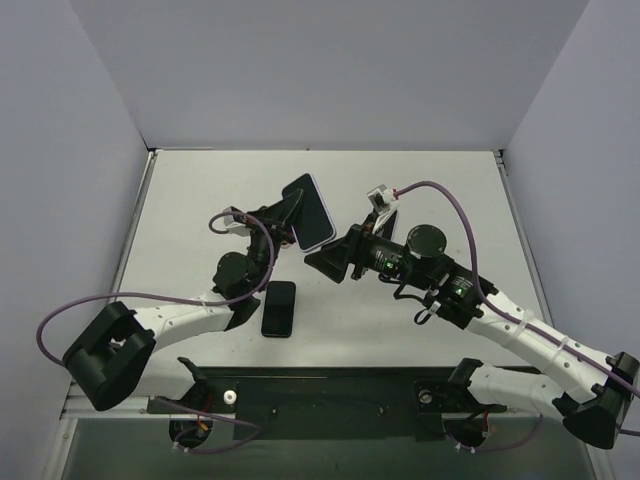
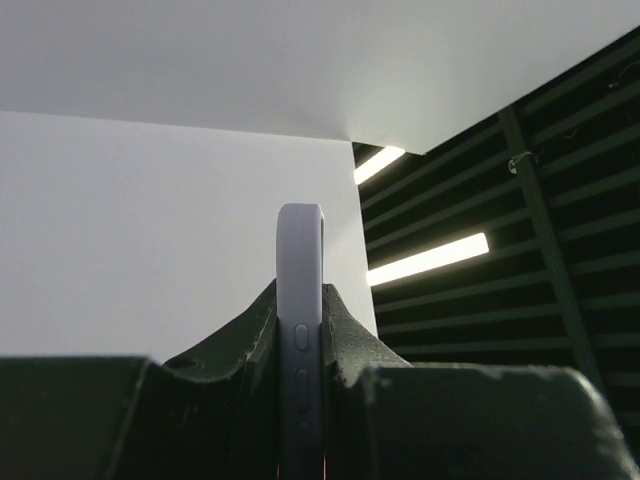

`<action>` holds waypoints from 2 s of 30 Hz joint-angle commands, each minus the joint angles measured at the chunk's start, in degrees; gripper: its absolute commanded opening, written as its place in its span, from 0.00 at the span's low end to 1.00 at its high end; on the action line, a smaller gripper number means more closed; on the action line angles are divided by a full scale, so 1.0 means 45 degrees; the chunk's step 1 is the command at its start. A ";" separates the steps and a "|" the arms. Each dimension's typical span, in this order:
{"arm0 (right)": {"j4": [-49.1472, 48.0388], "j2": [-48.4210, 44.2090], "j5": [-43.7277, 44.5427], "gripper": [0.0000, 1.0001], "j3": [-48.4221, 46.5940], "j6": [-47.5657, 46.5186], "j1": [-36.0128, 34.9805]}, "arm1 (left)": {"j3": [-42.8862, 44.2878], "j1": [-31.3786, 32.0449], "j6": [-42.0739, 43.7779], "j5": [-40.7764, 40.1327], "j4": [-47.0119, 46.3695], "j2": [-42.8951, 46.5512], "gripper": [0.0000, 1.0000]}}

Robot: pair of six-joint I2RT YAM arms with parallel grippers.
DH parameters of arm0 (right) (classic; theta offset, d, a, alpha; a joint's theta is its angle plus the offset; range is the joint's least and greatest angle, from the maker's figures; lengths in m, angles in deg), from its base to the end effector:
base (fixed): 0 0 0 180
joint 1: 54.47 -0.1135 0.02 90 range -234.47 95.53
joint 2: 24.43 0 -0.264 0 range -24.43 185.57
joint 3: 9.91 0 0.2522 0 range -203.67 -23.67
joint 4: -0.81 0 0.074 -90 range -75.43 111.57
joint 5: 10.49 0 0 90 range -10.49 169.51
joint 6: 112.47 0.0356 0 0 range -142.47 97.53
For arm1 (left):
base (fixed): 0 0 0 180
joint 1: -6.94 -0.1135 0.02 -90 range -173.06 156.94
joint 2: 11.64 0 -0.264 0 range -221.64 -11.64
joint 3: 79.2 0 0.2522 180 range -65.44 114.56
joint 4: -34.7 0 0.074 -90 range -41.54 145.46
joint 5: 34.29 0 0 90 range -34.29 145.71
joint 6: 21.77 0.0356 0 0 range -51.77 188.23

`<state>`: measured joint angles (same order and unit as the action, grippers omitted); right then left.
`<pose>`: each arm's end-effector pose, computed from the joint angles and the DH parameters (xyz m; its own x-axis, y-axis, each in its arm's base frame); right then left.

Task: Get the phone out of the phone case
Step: Remove the phone case from the phone.

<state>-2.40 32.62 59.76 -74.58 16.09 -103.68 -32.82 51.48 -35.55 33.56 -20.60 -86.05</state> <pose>0.1424 0.1835 0.3887 -0.4833 0.3379 -0.8076 -0.8033 0.1956 0.5626 0.1995 -0.1775 0.2983 -0.4767 -0.7929 0.3795 0.2193 -0.5254 -0.8221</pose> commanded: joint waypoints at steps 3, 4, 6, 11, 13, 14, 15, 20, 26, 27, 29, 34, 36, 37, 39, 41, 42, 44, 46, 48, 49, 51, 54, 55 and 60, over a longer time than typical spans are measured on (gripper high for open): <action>-0.0232 0.0367 0.0853 0.60 -0.1224 -0.2125 -0.0607 | 0.0621 0.0494 -0.0667 -0.0975 -0.3363 -0.0982 0.00; -0.0310 0.0367 0.0853 0.59 -0.1089 -0.2067 -0.0569 | 0.0603 0.0533 -0.0686 -0.1111 -0.3520 -0.1100 0.00; -0.0292 0.0328 0.1262 0.56 -0.1030 -0.2066 -0.0548 | 0.0544 0.0533 -0.0550 -0.1345 -0.4106 -0.1295 0.00; -0.0136 0.0289 0.1536 0.51 -0.0912 -0.2066 -0.0510 | 0.0447 0.0553 -0.0257 -0.1425 -0.3971 -0.1062 0.00; 0.0215 0.0309 0.2004 0.50 -0.0990 -0.2106 -0.0510 | 0.0407 0.0553 -0.0159 -0.1406 -0.3970 -0.0906 0.00; 0.0275 0.0309 0.2315 0.50 -0.0971 -0.2125 -0.0510 | 0.0446 0.0572 -0.0081 -0.1347 -0.3951 -0.0847 0.00; 0.0295 0.0406 0.2376 0.50 -0.0990 -0.2125 -0.0510 | 0.0504 0.0592 -0.0003 -0.1231 -0.3874 -0.0847 0.00; 0.0060 0.0738 0.2104 0.45 -0.1145 -0.2222 -0.0451 | 0.0583 0.0787 -0.0022 -0.1405 -0.4244 -0.1061 0.00; 0.0139 0.1109 0.2103 0.39 -0.1264 -0.2203 -0.0470 | 0.0602 0.0846 0.0095 -0.1445 -0.4049 -0.0886 0.00; 0.0139 0.1129 0.2161 0.38 -0.1225 -0.2145 -0.0470 | 0.0641 0.0865 0.0134 -0.1387 -0.4010 -0.0847 0.00; 0.0119 0.1090 0.2629 0.37 -0.1069 -0.2067 -0.0451 | 0.0661 0.0865 0.0250 -0.1289 -0.3892 -0.0750 0.00; 0.0060 0.1148 0.2826 0.17 -0.0951 -0.2241 -0.0392 | 0.0602 0.0904 0.0155 -0.1230 -0.3213 -0.0302 0.00; 0.0293 0.1129 0.2748 0.00 -0.0815 -0.3117 -0.0470 | 0.0680 0.0866 -0.1111 -0.0299 -0.1308 0.0146 0.00; 0.0295 0.1052 0.2806 0.00 -0.0582 -0.4165 -0.0587 | 0.0912 0.0672 -0.2276 0.0172 -0.0541 0.0420 0.00; -0.0017 0.0876 0.2786 0.00 0.0061 -0.5865 -0.0665 | 0.1612 0.0301 -0.3142 0.2123 0.2445 0.1337 0.00; 0.0352 0.0856 0.2922 0.00 0.0085 -0.7738 -0.0879 | 0.2568 -0.0031 -0.3380 0.3882 0.5922 0.2682 0.00; 0.0934 0.0952 0.3078 0.00 -0.0032 -0.8407 -0.0997 | 0.3097 -0.0091 -0.3304 0.4661 0.7865 0.2978 0.00; 0.1425 0.1128 0.3683 0.00 -0.0616 -1.0145 -0.1212 | 0.3452 -0.0306 -0.3226 0.5251 0.9244 0.3702 0.00; 0.1699 0.1439 0.4716 0.00 -0.1104 -1.1122 -0.1427 | 0.3706 -0.0365 -0.3012 0.5508 1.0514 0.4288 0.00; 0.1818 0.1810 0.5869 0.00 -0.1612 -1.1847 -0.1622 | 0.3824 -0.0365 -0.2796 0.5625 1.1647 0.4777 0.00; 0.1780 0.1987 0.6356 0.00 -0.1731 -1.2026 -0.1642 | 0.3806 -0.0346 -0.2795 0.5626 1.1906 0.4991 0.00; 0.1682 0.2163 0.6924 0.00 -0.1966 -1.2573 -0.1681 | 0.3221 -0.0346 -0.2776 0.5178 1.0510 0.5207 0.00; 0.1429 0.2242 0.7609 0.00 -0.1870 -1.2518 -0.1545 | 0.2946 -0.0365 -0.2564 0.4730 1.0034 0.5461 0.00; 0.1389 0.2165 0.7592 0.00 -0.1811 -1.2361 -0.1409 | 0.3004 -0.0404 -0.2445 0.4650 0.9937 0.5462 0.00; 0.2361 0.0976 0.6762 0.00 -0.1010 -0.8586 -0.0748 | 0.2750 -0.1122 -0.1318 0.4922 0.7554 0.4838 0.00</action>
<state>4.09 42.33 89.18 -80.01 -33.83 -109.14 -20.98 49.09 -45.24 53.06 26.53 -63.14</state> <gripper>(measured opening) 0.001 0.247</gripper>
